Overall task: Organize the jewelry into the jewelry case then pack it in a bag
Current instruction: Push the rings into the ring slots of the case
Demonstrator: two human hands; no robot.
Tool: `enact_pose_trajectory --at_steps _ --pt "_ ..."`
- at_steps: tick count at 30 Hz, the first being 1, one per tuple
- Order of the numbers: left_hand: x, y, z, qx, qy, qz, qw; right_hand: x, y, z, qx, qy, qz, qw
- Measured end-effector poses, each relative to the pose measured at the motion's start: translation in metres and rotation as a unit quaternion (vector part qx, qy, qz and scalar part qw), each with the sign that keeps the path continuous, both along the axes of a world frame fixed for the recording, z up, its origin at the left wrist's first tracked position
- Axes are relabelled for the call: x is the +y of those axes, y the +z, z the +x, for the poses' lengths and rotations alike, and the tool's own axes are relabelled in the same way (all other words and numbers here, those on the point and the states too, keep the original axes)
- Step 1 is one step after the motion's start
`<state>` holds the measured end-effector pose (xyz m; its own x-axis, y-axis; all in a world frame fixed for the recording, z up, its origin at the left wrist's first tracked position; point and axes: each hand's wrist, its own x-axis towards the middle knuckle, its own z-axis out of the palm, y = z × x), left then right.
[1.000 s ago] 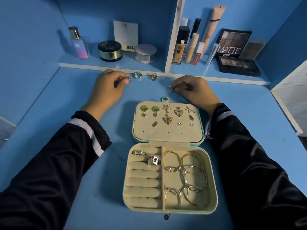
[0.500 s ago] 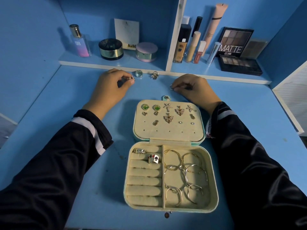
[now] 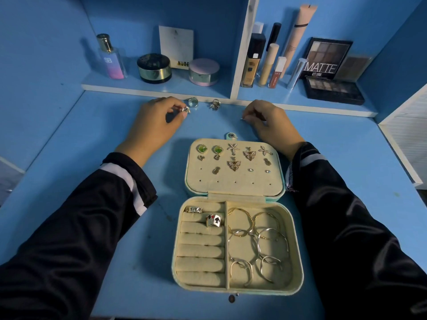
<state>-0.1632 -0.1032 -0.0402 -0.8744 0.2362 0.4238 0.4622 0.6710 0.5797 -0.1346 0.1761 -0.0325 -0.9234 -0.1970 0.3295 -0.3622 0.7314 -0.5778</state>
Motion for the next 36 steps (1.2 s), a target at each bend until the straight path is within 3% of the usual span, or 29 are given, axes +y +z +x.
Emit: enact_pose_trajectory --at_steps 10,21,29,36 --pt "0.0014 0.0032 0.0027 0.009 -0.025 0.013 1.0 -0.0017 -0.0024 0.0016 0.046 -0.014 -0.012 0.999" --pt "-0.001 0.0034 0.0003 -0.042 -0.01 0.074 0.996 0.0007 -0.0016 0.0034 0.001 -0.015 -0.078 0.997" --pt "-0.0047 0.0052 -0.0028 -0.015 -0.018 0.01 1.0 0.0001 -0.0007 0.0031 -0.008 -0.041 -0.098 0.994" --pt "-0.0037 0.0066 0.0016 -0.048 -0.031 0.013 0.998 0.0011 -0.0004 0.0033 -0.002 -0.054 -0.069 0.996"
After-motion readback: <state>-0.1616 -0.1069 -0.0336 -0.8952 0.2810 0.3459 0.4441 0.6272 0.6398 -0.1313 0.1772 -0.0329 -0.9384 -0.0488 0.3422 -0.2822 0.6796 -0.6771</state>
